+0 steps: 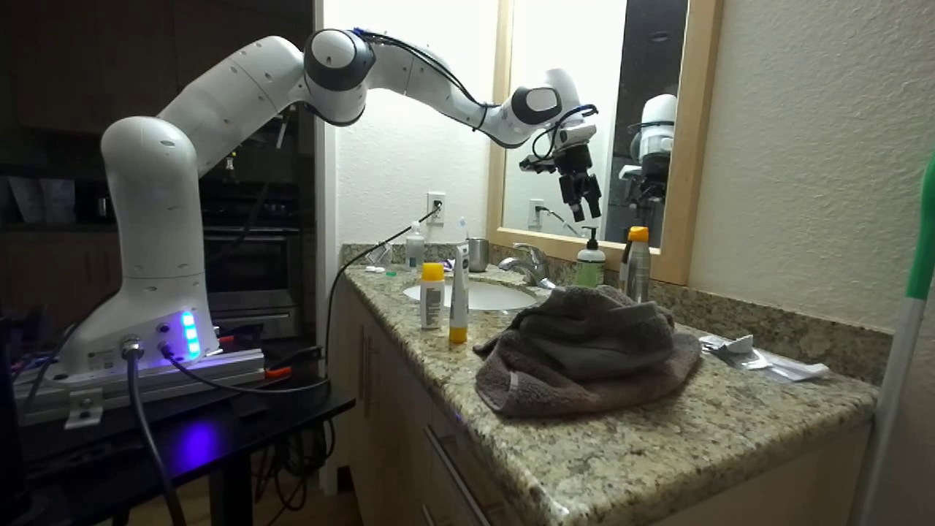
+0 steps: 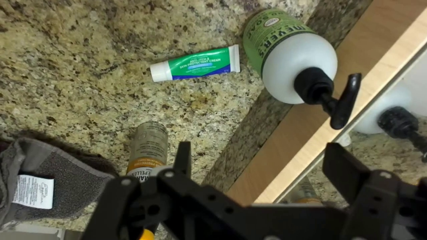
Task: Move the bottle which is at the right side of the tap to the left side of the tap
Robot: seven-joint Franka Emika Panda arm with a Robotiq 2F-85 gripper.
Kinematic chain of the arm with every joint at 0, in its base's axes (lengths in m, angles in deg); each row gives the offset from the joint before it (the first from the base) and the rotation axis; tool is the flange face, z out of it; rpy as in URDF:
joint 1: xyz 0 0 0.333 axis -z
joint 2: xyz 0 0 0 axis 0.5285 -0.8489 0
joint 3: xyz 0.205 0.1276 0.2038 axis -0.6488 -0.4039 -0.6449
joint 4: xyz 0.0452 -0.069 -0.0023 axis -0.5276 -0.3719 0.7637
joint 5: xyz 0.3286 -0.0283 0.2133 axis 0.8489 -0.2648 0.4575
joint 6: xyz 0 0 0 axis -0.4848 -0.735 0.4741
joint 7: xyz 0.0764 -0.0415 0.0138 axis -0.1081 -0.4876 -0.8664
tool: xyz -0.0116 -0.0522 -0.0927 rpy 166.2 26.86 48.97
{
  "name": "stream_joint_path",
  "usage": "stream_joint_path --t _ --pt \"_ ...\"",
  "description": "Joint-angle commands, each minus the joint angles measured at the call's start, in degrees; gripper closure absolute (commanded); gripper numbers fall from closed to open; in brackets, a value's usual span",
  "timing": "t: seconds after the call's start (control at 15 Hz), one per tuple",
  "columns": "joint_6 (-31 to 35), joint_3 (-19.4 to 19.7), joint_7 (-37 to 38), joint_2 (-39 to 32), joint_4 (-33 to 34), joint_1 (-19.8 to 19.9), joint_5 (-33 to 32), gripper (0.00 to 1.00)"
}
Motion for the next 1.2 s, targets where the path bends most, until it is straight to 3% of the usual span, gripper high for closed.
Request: stream_joint_path --t 0.0,0.13,0.2,0.27,0.53,1.13 --pt "-6.04 -4.72 -10.13 -1.80 5.41 5.21 4.03 0.00" --pt "-10.06 -6.72 -14.33 -1.98 6.93 7.44 7.73 0.00" --pt "-12.82 -6.21 -12.40 -2.56 8.06 7.37 8.37 0.00" --pt "-8.30 -4.84 -11.30 -0.32 3.51 5.52 6.37 0.00" --pt "-9.97 -5.43 -12.32 -0.45 4.16 6.13 7.06 0.00" --pt "-13.43 -5.86 -0.29 -8.89 18.02 4.45 7.30 0.00"
